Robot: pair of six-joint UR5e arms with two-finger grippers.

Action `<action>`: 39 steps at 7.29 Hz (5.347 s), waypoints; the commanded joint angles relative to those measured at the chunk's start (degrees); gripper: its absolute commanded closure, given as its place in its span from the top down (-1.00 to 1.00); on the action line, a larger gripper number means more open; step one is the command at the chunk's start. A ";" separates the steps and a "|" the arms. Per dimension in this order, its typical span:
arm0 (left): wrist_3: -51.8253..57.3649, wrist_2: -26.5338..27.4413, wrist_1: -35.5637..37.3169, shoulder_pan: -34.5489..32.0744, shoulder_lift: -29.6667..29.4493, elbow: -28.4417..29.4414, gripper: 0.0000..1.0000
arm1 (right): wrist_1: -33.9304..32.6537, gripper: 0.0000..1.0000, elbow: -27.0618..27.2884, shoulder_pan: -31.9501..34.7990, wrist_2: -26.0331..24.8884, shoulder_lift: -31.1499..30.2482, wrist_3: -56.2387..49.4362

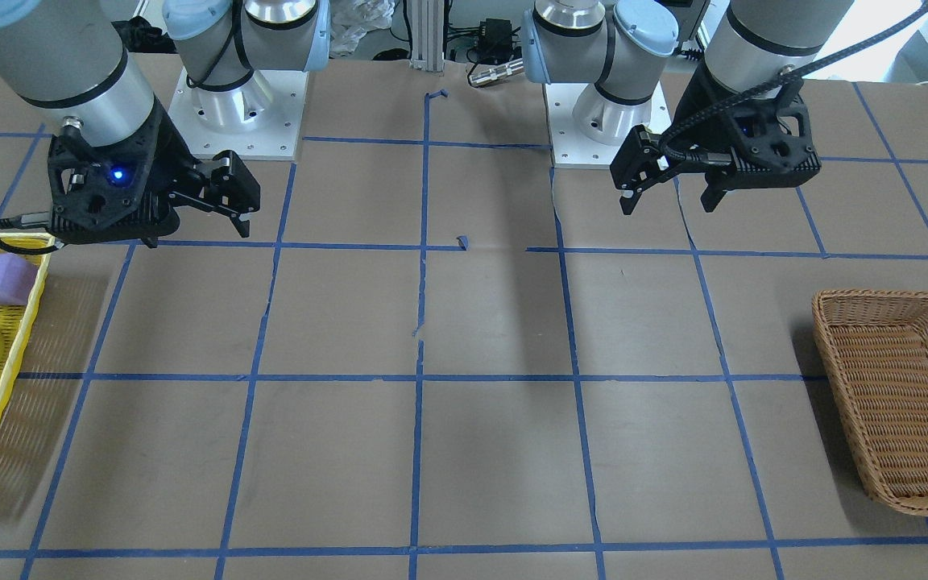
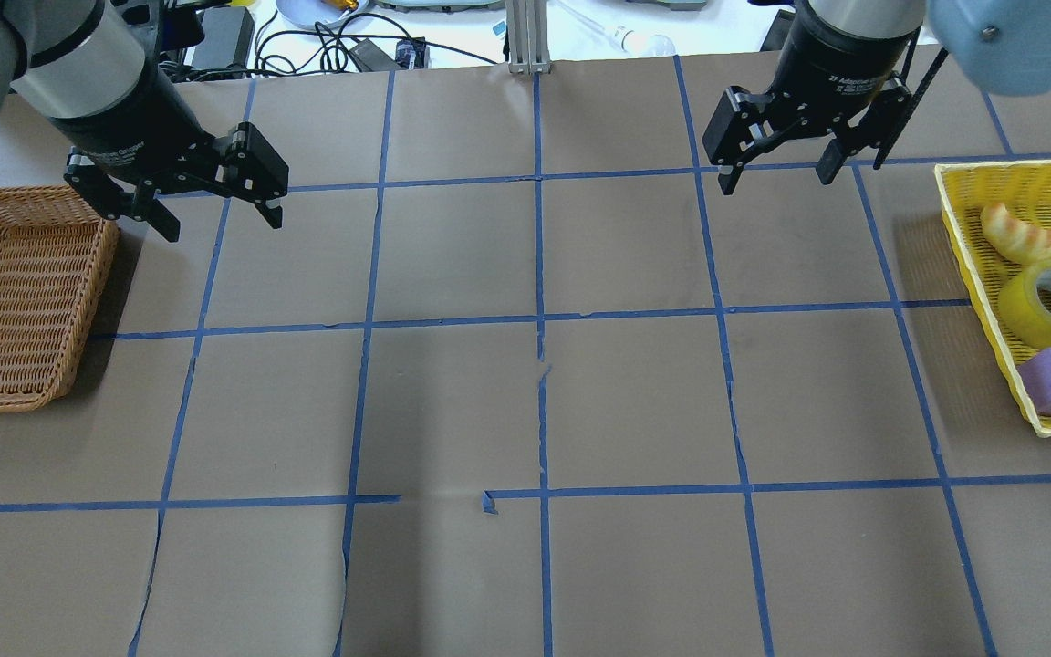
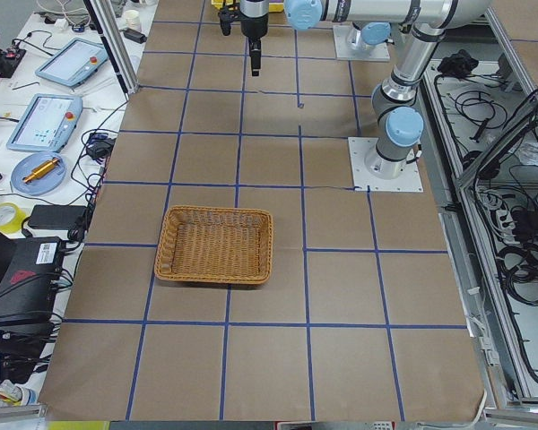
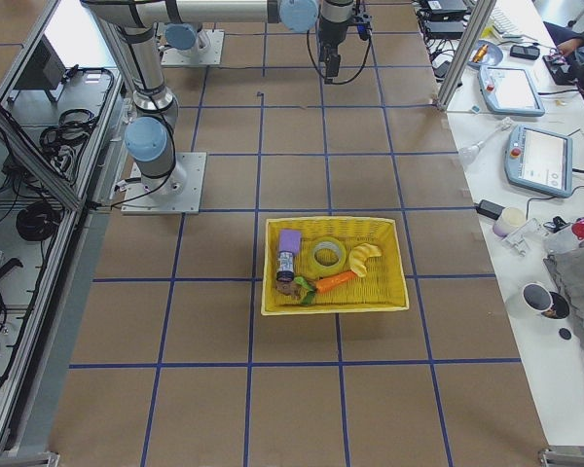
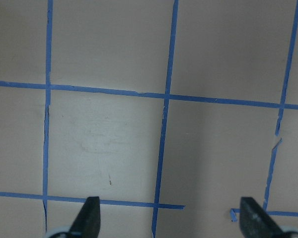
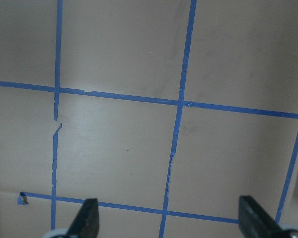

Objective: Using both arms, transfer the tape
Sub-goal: 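Move the right gripper toward the yellow basket, then lower the right gripper into the yellow basket and grasp the tape roll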

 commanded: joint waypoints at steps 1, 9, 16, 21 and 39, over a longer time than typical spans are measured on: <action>0.00 0.00 0.00 -0.03 0.00 0.00 1.00 | 0.15 1.00 0.29 0.05 0.01 -1.44 0.02; 0.00 0.00 -0.09 -0.03 0.09 0.00 1.00 | -0.28 1.00 -0.32 -0.47 -5.18 -1.80 -0.24; 0.00 0.00 0.00 -0.03 0.09 -0.09 1.00 | 0.06 1.00 -0.41 -1.09 -5.70 -1.19 -0.86; 0.00 0.00 0.00 -0.03 0.09 -0.09 1.00 | -2.55 1.00 0.38 -27.59 0.37 4.58 -19.84; 0.00 0.00 -0.09 -0.03 0.09 -0.09 1.00 | -27.88 -1.00 13.13 -34.49 -15.72 22.28 -17.11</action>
